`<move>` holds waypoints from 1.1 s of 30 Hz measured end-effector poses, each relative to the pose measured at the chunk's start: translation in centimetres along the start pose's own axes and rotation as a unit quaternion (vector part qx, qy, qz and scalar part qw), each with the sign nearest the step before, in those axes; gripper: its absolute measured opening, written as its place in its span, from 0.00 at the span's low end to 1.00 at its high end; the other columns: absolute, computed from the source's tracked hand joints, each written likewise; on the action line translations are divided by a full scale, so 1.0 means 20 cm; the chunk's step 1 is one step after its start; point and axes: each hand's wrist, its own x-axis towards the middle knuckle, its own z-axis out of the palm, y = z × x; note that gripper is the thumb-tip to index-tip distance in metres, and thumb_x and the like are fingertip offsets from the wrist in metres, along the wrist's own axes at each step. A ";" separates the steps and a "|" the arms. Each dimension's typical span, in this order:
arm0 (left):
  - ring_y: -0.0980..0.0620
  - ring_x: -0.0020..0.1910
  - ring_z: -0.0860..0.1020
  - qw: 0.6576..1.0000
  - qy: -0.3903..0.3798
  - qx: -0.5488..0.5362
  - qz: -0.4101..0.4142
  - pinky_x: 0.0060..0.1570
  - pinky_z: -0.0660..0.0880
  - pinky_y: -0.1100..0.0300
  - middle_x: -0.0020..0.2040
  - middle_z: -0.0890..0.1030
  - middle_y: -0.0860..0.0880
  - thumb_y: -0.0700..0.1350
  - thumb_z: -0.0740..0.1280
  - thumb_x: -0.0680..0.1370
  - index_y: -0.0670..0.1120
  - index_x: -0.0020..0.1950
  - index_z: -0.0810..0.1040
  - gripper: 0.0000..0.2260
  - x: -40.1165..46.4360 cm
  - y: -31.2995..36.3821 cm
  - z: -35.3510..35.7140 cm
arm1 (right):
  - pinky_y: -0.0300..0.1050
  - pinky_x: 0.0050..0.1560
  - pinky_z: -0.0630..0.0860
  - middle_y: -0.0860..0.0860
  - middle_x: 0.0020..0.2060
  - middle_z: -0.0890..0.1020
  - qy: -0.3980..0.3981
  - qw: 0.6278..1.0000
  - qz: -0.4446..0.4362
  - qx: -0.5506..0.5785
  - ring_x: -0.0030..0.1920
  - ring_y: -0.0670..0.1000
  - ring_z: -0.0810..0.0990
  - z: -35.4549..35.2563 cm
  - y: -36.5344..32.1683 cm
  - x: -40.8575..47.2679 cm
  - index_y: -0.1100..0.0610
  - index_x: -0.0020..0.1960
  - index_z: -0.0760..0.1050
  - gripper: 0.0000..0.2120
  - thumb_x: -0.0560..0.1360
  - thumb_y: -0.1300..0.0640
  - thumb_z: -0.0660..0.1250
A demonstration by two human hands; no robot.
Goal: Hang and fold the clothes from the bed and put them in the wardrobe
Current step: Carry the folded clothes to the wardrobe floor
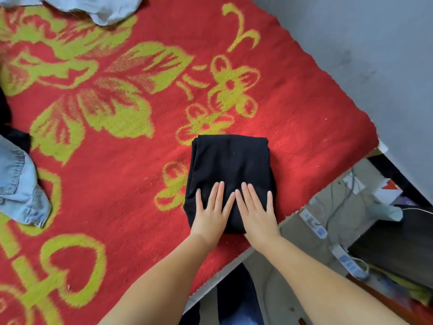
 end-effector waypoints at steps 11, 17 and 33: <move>0.39 0.77 0.50 0.997 -0.070 -0.006 0.012 0.71 0.57 0.40 0.79 0.50 0.44 0.37 0.61 0.79 0.49 0.79 0.44 0.35 0.06 -0.24 -0.63 | 0.60 0.68 0.64 0.51 0.74 0.62 0.012 0.990 -0.017 0.140 0.76 0.56 0.57 -0.60 0.10 0.01 0.54 0.77 0.52 0.32 0.79 0.55 0.64; 0.40 0.76 0.54 0.998 0.012 -0.009 -0.057 0.69 0.61 0.39 0.78 0.54 0.46 0.36 0.65 0.77 0.48 0.79 0.47 0.37 -0.13 -0.40 -1.19 | 0.58 0.64 0.70 0.52 0.69 0.69 0.080 0.989 -0.068 0.102 0.72 0.57 0.63 -1.23 0.14 -0.06 0.55 0.74 0.59 0.28 0.77 0.58 0.64; 0.40 0.75 0.55 0.878 0.114 -0.065 -0.461 0.69 0.61 0.41 0.78 0.52 0.45 0.35 0.61 0.79 0.48 0.79 0.44 0.35 -1.83 -0.81 -1.26 | 0.60 0.69 0.65 0.52 0.74 0.61 0.213 0.858 -0.441 -0.155 0.76 0.57 0.56 -1.99 -1.17 -0.72 0.56 0.77 0.52 0.31 0.79 0.60 0.63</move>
